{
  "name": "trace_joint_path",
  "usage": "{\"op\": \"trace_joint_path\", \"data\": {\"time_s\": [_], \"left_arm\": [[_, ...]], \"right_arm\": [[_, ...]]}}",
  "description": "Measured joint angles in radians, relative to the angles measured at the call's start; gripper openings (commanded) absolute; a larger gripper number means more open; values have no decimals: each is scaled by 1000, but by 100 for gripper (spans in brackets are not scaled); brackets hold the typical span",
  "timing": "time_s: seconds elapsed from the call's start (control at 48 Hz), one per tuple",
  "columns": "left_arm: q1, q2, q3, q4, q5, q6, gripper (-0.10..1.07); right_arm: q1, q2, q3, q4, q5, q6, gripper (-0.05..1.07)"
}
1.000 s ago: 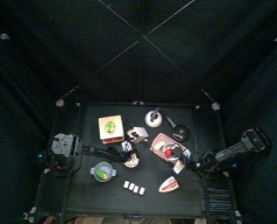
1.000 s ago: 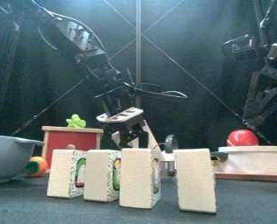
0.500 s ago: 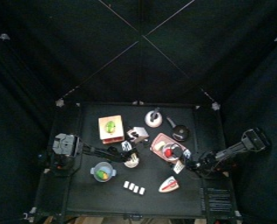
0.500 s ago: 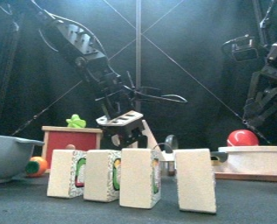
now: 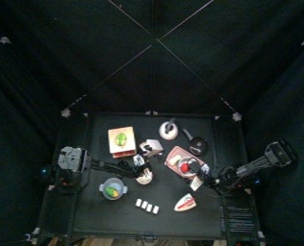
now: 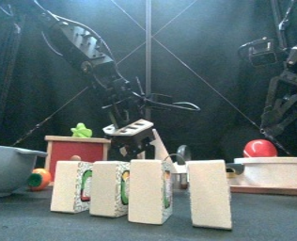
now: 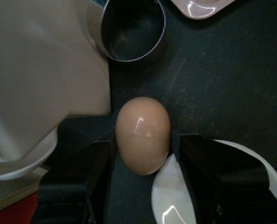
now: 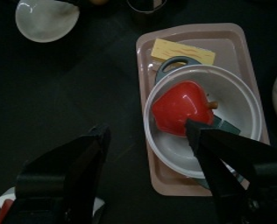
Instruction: Grab egg
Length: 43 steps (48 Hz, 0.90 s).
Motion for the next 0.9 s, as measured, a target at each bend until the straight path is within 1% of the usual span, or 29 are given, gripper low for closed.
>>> {"op": "trace_joint_path", "data": {"time_s": [0.25,0.396,0.667,0.896], "left_arm": [[0,-3,-2,0,3,0,77],[-5,-23,-2,0,8,-2,77],[-31,-43,-14,5,72,0,77],[-35,-44,-14,6,75,0,77]], "right_arm": [[0,0,0,0,0,0,98],[0,0,0,0,0,0,98],[0,0,2,-2,0,0,98],[0,0,2,0,0,0,98]]}}
